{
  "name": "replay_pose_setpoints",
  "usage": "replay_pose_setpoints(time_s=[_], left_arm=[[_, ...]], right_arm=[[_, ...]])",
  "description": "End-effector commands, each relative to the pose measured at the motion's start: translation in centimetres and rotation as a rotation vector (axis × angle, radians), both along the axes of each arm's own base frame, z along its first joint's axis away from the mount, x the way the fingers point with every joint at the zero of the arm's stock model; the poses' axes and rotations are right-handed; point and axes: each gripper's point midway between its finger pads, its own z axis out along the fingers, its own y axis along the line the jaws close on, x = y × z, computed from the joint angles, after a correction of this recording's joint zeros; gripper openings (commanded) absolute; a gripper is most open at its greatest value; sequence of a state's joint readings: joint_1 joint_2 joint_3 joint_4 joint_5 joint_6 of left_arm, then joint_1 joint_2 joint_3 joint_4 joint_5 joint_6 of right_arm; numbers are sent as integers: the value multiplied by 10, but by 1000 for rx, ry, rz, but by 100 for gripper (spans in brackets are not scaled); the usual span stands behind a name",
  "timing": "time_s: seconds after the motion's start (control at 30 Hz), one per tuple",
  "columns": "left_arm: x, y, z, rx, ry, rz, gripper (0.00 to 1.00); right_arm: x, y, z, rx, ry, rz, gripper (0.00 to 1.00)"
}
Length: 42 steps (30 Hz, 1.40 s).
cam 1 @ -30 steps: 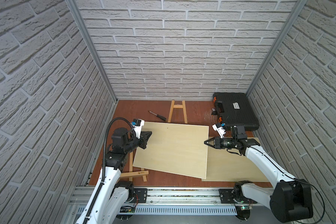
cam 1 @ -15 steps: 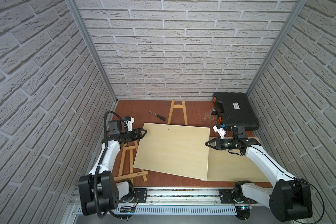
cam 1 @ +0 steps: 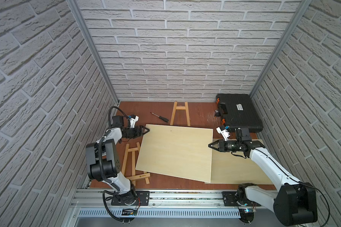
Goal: Disassemble the easel
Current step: Place the drawing board on the drawing board.
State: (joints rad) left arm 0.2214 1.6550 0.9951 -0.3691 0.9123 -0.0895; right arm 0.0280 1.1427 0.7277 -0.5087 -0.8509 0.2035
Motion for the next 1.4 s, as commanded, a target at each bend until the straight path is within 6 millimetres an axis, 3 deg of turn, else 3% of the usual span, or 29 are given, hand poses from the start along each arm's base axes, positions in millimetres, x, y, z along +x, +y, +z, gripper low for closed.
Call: replay_pose_setpoints(time_s=[0.0, 0.53, 0.83, 1.03, 1.17, 1.37], left_arm=[[3, -10, 12, -107, -85, -60, 69], [-3, -48, 10, -288, -52, -176, 36], [-6, -61, 18, -318, -50, -208, 0], [-13, -71, 26, -293, -36, -207, 0], [-20, -76, 34, -271, -19, -186, 0], [-25, -86, 37, -269, 26, -140, 0]], right_arm=[[33, -23, 10, -181, -244, -39, 6], [47, -25, 12, -173, -247, -86, 6], [50, -25, 18, -162, -247, -97, 6], [49, -30, 18, -202, -227, -100, 6], [48, -37, 7, -256, -178, -118, 7], [49, -47, -17, -298, -94, -165, 20]])
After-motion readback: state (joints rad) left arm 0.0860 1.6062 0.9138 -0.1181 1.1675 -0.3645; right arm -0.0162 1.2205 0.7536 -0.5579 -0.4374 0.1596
